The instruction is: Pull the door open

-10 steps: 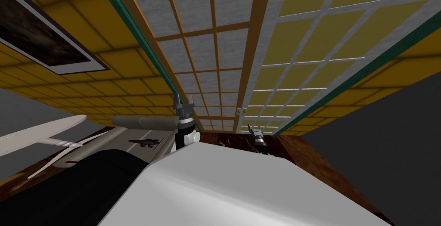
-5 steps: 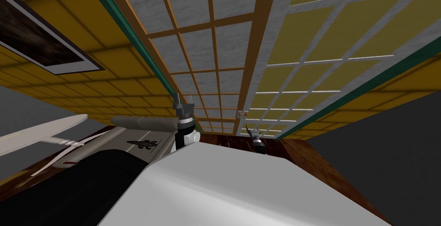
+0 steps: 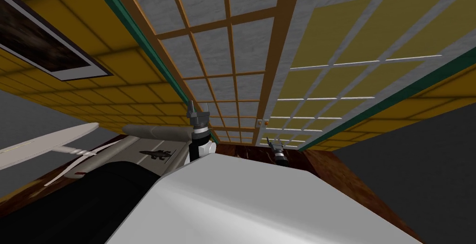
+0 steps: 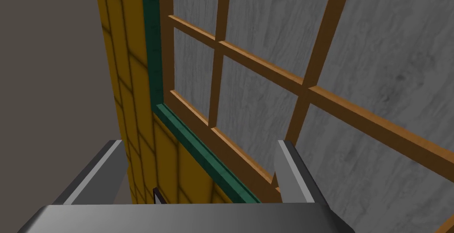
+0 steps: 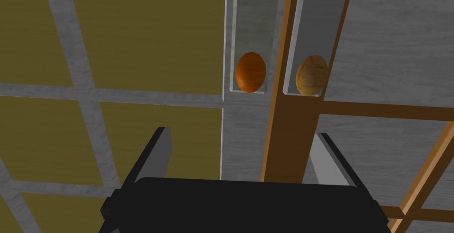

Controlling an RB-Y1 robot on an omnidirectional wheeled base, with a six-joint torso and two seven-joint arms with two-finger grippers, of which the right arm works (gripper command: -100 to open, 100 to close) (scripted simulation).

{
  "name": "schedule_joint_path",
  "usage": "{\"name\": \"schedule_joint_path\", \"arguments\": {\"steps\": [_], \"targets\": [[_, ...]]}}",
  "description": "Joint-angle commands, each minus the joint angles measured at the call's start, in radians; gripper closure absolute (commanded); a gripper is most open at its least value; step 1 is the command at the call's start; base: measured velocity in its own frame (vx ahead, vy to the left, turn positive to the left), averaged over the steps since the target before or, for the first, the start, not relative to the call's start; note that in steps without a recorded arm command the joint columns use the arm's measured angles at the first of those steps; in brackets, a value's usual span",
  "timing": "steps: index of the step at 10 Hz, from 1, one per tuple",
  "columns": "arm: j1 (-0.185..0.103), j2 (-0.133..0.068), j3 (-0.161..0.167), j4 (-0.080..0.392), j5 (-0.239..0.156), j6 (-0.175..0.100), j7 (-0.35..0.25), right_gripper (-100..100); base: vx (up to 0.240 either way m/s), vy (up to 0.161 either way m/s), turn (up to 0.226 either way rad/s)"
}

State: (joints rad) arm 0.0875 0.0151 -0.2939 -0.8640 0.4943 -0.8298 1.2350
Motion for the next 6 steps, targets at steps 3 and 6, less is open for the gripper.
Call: {"name": "schedule_joint_path", "arguments": {"steps": [3,6], "targets": [[0.032,-0.048,-0.042,0.020,-0.022,0.008,0.010,-100,-0.178,0.028,0.036],[0.056,-0.086,-0.085,0.044,-0.046,0.012,0.017,-100,-0.141,-0.006,0.042]]}}
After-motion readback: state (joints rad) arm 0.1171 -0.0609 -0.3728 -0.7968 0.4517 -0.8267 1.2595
